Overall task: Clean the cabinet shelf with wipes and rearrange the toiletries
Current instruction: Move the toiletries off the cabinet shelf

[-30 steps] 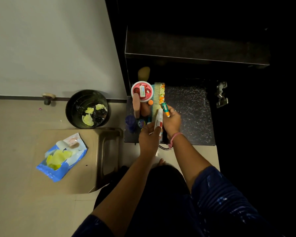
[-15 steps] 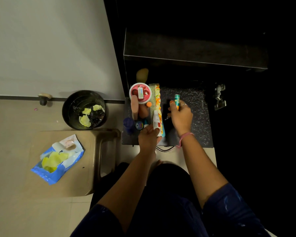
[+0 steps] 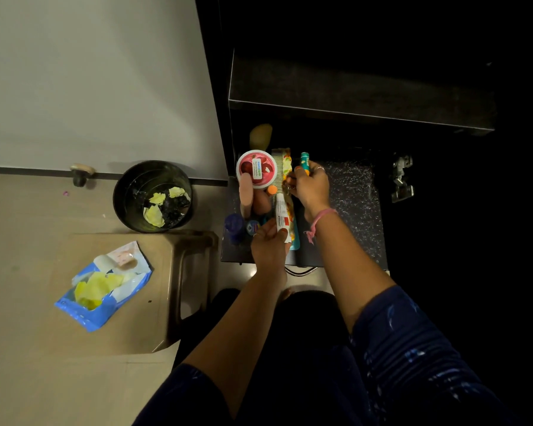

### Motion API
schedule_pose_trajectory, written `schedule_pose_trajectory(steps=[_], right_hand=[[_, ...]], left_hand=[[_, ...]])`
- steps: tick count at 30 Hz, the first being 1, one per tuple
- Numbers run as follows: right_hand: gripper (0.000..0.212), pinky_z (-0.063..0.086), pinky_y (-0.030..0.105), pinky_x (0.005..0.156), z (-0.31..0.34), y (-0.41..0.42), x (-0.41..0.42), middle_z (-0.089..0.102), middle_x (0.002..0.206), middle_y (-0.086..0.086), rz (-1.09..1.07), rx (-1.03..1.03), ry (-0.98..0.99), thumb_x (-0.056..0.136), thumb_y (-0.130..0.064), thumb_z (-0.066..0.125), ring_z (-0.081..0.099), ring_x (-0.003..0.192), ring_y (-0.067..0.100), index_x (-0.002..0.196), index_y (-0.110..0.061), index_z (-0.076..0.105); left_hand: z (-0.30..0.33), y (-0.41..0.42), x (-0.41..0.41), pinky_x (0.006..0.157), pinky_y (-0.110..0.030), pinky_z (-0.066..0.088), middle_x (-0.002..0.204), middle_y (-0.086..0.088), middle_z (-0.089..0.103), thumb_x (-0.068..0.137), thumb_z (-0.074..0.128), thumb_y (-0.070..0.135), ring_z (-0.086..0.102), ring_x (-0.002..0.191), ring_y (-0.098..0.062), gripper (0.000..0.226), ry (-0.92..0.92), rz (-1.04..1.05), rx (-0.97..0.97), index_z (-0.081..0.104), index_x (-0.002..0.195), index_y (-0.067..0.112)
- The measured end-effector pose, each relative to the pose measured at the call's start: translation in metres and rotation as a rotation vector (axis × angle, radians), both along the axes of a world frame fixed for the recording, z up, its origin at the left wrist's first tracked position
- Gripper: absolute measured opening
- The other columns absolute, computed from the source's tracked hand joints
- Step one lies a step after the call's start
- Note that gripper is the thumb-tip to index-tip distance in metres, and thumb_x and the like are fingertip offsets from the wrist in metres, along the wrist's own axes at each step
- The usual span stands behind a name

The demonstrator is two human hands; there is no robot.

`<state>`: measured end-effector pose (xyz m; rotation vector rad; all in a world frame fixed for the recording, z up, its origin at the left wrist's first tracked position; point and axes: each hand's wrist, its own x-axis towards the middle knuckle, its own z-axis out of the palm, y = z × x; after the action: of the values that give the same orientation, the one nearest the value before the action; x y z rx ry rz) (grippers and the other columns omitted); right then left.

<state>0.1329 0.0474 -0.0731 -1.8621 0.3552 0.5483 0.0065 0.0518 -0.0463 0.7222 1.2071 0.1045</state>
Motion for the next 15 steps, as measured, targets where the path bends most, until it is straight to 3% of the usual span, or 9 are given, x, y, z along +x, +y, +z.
schedule_pose_trajectory(steps=[7, 11, 15], right_hand=[[0.031, 0.053, 0.044, 0.091, -0.003, 0.008, -0.004, 0.068, 0.109, 0.009, 0.104, -0.050, 0.038, 0.088, -0.018, 0.056, 0.065, 0.098, 0.024, 0.118, -0.011, 0.059], [0.031, 0.054, 0.043, 0.089, -0.003, 0.011, -0.006, 0.069, 0.108, 0.010, 0.116, -0.057, 0.043, 0.087, -0.014, 0.059, 0.067, 0.096, 0.024, 0.118, -0.008, 0.060], [0.030, 0.054, 0.043, 0.089, -0.003, 0.010, -0.009, 0.071, 0.102, 0.009, 0.134, -0.072, 0.060, 0.085, -0.017, 0.060, 0.067, 0.094, 0.023, 0.115, -0.009, 0.061]], left_hand=[[-0.001, -0.003, -0.003, 0.095, -0.037, 0.048, 0.123, -0.010, 0.062, 0.086, 0.052, -0.006, 0.058, 0.114, -0.027, 0.040, 0.032, -0.085, 0.121, 0.059, 0.122, 0.010], [0.002, -0.002, -0.005, 0.084, -0.024, 0.047, 0.130, -0.009, 0.058, 0.089, 0.053, -0.001, 0.057, 0.114, -0.024, 0.041, 0.032, -0.136, 0.164, 0.056, 0.127, 0.012], [0.009, -0.001, -0.007, 0.063, -0.008, 0.045, 0.130, -0.005, 0.055, 0.088, 0.053, -0.003, 0.054, 0.107, -0.016, 0.044, 0.026, -0.107, 0.112, 0.054, 0.130, 0.012]])
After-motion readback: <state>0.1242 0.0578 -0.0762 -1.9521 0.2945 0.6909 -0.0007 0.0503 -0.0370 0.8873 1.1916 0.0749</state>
